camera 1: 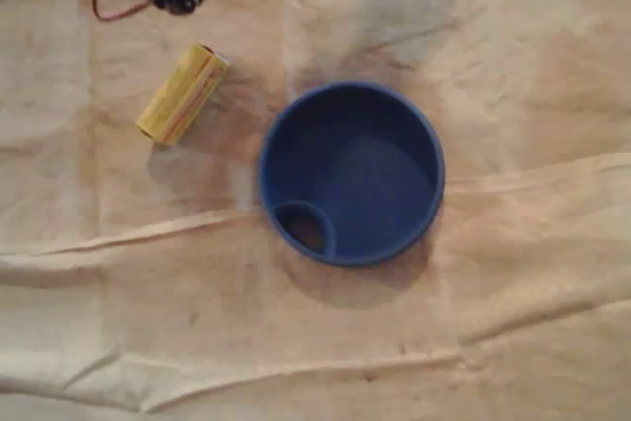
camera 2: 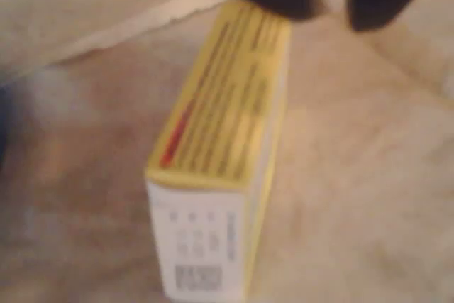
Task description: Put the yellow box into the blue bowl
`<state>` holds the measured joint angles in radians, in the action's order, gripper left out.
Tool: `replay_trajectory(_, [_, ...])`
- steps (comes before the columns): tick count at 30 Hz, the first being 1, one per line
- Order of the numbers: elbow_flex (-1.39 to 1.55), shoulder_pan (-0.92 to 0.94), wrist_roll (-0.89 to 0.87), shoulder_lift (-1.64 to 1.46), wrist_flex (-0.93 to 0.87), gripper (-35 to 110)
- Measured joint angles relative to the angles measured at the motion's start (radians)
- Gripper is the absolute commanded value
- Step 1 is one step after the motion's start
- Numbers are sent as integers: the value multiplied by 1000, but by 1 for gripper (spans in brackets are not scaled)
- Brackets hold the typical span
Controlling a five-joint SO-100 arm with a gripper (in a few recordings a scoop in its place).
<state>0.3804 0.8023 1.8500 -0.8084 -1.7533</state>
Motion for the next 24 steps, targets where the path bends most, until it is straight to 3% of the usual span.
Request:
replay_trajectory(8, [-15, 0, 11, 15, 0, 29])
replay_trajectory(24, [-72, 0, 11, 92, 110, 30])
